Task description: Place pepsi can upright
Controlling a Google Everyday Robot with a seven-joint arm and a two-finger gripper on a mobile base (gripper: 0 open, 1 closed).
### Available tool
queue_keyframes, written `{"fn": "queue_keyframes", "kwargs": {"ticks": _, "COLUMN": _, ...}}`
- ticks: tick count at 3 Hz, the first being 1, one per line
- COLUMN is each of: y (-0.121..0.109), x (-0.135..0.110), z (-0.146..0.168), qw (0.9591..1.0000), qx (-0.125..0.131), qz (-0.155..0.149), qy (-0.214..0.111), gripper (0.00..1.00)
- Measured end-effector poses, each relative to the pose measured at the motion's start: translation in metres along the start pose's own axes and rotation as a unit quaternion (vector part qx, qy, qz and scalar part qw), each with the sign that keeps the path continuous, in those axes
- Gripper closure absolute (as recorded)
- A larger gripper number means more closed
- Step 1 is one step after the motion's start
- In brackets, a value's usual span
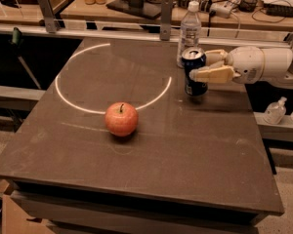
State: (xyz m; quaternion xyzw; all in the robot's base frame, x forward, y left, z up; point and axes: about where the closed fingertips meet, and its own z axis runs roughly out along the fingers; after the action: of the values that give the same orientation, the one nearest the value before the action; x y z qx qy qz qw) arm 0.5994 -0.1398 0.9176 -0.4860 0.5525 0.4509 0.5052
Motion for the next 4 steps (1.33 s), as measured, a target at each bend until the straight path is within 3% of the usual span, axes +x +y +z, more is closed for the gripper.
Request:
{"fn": "queue_keyframes", "kwargs": {"ticks": 2, "y": 0.0029, "x": 0.0131, "z": 0.0042, "qw": 0.9969, "qx": -0.048, "qz": -0.023, "qy": -0.058, "gripper": 0.39}}
{"fn": "queue_keyframes", "kwargs": {"ticks": 3, "y": 0.0035, "x": 0.0159, "z": 0.004, "qw": 0.9957, "qx": -0.056, "qz": -0.029, "qy": -0.069, "gripper": 0.15}}
{"fn": "queue_keyframes", "kwargs": {"ticks": 4, "y": 0.0037, "x": 0.0166, "z": 0.003, "qw": 0.995, "qx": -0.059, "qz": -0.034, "qy": -0.073, "gripper": 0.0}}
